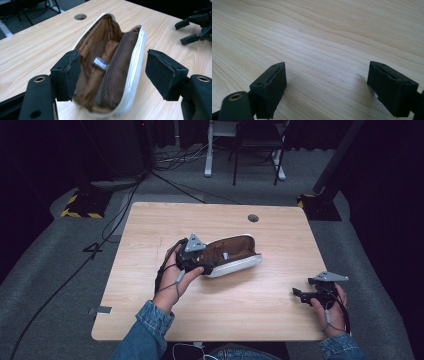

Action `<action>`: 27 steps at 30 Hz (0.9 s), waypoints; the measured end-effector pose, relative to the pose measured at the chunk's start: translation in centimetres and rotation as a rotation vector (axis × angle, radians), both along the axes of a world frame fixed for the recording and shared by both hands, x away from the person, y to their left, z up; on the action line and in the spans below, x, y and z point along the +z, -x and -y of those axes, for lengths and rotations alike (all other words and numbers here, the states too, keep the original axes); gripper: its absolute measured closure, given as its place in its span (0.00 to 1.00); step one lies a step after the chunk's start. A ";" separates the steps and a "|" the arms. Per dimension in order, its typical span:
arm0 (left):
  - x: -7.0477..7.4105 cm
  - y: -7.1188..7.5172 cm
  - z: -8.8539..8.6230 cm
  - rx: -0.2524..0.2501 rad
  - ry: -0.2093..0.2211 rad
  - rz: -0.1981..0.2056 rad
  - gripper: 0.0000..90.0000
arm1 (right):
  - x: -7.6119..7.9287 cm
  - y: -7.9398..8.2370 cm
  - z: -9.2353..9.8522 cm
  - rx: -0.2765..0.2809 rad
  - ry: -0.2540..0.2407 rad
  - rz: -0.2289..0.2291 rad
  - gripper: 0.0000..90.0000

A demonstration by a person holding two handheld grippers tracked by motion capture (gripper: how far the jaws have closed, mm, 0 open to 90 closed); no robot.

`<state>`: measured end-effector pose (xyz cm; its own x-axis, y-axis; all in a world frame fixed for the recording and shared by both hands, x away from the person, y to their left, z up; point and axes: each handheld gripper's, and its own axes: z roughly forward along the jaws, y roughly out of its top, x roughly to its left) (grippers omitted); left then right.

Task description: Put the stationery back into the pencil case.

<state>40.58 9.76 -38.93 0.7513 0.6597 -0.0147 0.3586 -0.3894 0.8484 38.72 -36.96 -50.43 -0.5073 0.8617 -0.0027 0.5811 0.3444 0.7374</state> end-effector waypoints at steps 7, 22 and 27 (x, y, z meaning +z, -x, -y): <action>0.2 2.0 -2.7 0.039 -0.018 -0.002 0.30 | 0.0 0.0 0.0 0.000 0.000 0.000 0.18; -1.5 5.5 -8.6 0.130 -0.119 -0.045 0.18 | 0.0 0.0 0.0 0.000 -0.001 0.000 0.18; -2.7 5.9 -10.6 0.133 -0.075 -0.096 0.18 | 0.0 0.0 0.0 0.000 0.000 0.001 0.18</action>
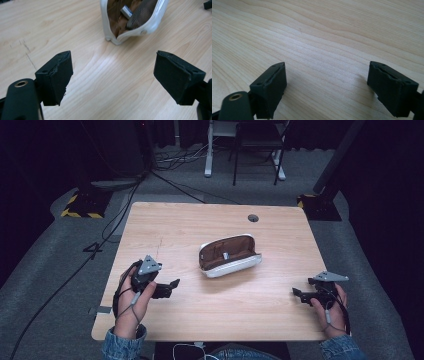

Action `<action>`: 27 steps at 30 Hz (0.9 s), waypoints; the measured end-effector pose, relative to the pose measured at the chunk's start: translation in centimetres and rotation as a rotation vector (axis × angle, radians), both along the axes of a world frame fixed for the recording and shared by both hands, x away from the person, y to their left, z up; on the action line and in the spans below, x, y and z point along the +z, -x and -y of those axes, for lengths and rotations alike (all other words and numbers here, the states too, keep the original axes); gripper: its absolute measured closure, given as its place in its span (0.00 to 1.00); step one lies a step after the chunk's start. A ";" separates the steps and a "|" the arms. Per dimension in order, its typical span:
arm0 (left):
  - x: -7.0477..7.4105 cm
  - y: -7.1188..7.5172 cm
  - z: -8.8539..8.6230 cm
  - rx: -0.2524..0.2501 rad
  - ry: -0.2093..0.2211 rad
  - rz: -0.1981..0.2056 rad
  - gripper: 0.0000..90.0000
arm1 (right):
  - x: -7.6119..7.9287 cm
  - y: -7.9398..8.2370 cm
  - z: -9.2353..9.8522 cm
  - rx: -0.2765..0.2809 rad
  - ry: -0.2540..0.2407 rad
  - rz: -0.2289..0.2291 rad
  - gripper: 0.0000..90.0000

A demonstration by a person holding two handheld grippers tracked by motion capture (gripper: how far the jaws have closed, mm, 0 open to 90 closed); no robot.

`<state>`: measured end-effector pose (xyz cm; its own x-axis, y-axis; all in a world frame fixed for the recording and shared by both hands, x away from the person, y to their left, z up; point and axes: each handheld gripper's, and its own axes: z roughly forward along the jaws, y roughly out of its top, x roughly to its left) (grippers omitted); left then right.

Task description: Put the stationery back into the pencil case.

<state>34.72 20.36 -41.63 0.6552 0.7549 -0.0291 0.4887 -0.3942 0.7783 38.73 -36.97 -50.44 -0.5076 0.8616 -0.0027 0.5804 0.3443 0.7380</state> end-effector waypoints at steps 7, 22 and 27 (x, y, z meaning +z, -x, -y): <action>-1.9 0.6 -1.9 0.005 -0.009 -0.031 0.19 | 0.0 0.0 0.0 0.000 0.000 0.000 0.18; -6.8 1.2 -4.2 0.023 -0.079 -0.081 0.19 | 0.0 0.0 0.0 0.000 0.000 0.000 0.18; -8.2 1.0 -4.5 0.033 -0.097 -0.097 0.19 | 0.0 0.0 0.0 0.000 0.000 0.000 0.18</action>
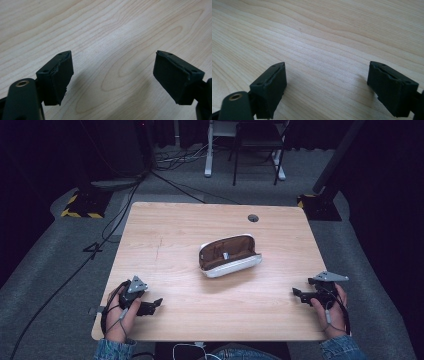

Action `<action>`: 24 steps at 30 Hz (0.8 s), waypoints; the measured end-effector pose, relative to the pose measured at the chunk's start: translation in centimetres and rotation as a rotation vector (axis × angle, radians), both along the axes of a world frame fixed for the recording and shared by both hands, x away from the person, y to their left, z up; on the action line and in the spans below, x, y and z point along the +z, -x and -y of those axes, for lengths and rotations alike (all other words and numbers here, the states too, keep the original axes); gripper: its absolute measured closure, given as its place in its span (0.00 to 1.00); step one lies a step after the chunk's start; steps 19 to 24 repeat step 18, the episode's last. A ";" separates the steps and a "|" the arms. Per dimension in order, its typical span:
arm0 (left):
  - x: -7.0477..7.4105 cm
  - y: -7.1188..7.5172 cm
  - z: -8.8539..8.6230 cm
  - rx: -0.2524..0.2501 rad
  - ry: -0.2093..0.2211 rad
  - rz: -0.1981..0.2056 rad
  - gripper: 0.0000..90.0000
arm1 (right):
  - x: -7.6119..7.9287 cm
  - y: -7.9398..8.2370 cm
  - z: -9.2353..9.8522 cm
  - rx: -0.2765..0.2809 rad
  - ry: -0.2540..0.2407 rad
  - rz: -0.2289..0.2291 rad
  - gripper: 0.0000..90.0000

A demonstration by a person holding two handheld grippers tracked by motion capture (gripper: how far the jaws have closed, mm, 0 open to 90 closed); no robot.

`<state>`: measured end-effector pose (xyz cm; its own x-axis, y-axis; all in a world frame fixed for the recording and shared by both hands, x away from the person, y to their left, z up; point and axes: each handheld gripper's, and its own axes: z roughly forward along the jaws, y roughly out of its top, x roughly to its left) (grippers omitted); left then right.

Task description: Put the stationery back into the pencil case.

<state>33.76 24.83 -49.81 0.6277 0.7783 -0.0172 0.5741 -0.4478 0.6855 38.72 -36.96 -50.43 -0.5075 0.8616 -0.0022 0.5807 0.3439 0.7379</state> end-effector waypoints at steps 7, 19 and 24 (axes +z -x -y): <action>-0.6 -0.2 0.1 -0.001 0.004 0.002 0.17 | 0.0 0.0 0.0 0.000 0.001 0.000 0.18; -0.7 -0.2 0.1 -0.002 -0.001 0.009 0.16 | 0.0 0.0 0.0 -0.001 0.000 -0.001 0.18; -0.7 -0.2 0.1 -0.002 -0.001 0.009 0.16 | 0.0 0.0 0.0 -0.001 0.000 -0.001 0.18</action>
